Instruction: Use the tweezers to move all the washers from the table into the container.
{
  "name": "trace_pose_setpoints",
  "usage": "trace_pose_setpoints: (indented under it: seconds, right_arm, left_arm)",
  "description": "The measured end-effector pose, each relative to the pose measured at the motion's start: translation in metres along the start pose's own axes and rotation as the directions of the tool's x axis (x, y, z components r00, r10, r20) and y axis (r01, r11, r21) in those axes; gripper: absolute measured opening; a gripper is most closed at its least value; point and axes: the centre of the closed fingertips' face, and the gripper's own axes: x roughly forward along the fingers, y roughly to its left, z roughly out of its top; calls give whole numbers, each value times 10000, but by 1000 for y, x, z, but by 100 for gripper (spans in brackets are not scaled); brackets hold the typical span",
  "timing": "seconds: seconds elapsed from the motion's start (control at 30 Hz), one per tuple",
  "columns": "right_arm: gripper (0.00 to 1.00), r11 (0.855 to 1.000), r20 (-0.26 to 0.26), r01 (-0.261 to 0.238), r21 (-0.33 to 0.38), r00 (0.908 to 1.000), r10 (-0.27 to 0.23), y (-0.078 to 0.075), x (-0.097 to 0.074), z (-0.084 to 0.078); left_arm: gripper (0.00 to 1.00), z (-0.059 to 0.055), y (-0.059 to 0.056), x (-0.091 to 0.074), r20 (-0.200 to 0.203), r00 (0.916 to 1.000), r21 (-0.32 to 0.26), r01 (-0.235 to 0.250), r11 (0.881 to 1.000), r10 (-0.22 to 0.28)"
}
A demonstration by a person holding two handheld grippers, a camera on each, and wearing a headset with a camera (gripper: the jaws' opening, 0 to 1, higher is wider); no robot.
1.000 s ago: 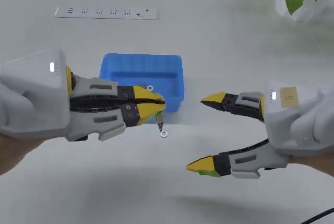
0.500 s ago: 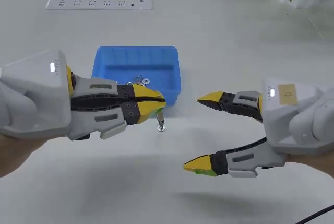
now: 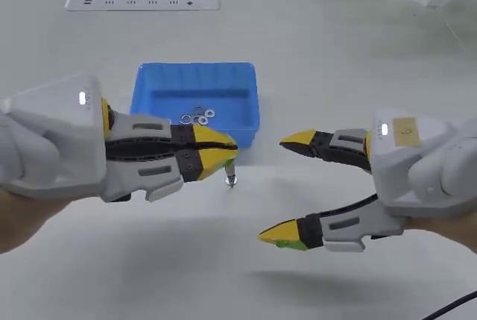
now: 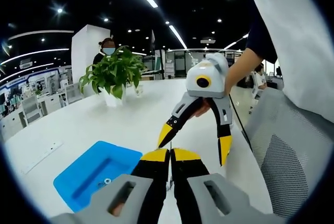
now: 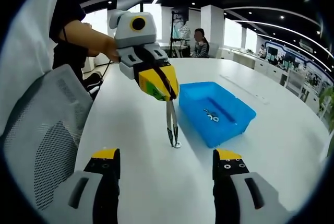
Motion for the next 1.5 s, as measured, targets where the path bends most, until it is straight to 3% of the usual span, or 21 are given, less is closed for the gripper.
trace_pose_setpoints:
  seconds: [0.23,0.33,0.47,0.73,1.2,1.5]
  right_arm:
    - [64,9987,193,-500,-95,9986,502,-2,20,16]
    - [55,9971,130,-714,-275,9973,718,-6,25,20]
    - [45,9936,261,-1072,-343,9938,1081,-7,32,29]
    - [30,9837,51,-1635,-752,9864,1644,-5,40,31]
    - [21,9667,-578,-2215,-1279,9747,2157,-1,45,23]
    - [14,9642,-663,-2151,-1550,9761,2071,-6,46,22]
  left_arm:
    - [5,-2,8,-4,-368,9993,-249,106,9996,-115]
    - [5,-2,7,-5,-531,9982,-296,278,9992,-294]
    - [5,-2,7,-3,-560,9978,-414,345,9985,-368]
    - [5,-2,7,-2,-620,9970,-452,436,9980,-464]
    - [5,0,5,1,-653,9955,-533,651,9965,-686]
    - [5,-1,5,1,-773,9939,-477,751,9960,-786]
